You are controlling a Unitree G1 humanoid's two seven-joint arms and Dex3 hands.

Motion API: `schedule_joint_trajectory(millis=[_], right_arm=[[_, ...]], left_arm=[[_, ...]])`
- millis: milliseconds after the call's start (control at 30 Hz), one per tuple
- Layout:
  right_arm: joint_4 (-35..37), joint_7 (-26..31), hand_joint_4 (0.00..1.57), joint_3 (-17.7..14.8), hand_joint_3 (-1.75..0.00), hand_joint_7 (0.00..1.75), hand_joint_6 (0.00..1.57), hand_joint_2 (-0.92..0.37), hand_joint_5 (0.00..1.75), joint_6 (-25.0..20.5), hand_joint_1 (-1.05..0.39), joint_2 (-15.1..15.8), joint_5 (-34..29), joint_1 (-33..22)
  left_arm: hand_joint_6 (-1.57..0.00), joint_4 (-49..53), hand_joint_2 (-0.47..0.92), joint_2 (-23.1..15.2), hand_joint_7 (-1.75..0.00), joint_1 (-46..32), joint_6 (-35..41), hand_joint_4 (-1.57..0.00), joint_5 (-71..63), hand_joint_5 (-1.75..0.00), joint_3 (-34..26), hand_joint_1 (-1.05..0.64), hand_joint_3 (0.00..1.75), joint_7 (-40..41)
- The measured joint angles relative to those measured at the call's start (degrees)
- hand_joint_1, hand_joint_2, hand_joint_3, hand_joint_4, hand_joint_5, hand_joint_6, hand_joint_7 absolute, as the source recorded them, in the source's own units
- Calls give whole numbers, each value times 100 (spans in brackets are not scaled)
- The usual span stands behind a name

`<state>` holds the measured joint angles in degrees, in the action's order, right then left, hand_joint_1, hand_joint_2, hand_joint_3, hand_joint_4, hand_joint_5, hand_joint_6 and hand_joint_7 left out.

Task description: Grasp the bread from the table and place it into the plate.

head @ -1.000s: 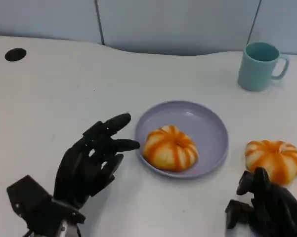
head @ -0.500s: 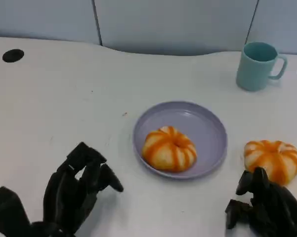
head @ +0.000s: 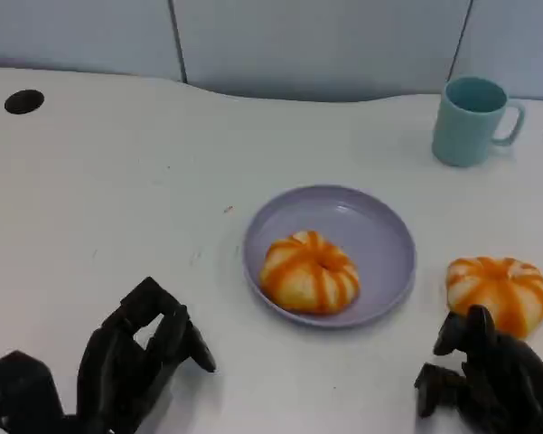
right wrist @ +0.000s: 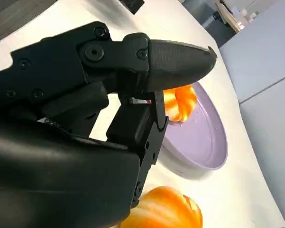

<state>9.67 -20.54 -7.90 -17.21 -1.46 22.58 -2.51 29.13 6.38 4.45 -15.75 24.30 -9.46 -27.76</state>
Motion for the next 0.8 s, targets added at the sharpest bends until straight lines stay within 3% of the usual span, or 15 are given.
schedule_joint_trajectory(millis=[400,800], right_arm=[[491,-333,133,-17,-53,116,123,-92,126,531,-47,100,-49,181],[556,-318,133,-16,-54,118,121,-92,126,494,-45,166,-23,257]], left_arm=[[-63,457,92,8,-173,215,-245,-86,-45,-175,-116,-71,27,-84],[-63,648,92,9,-172,380,-314,-86,-59,-175,-160,-74,26,-215]])
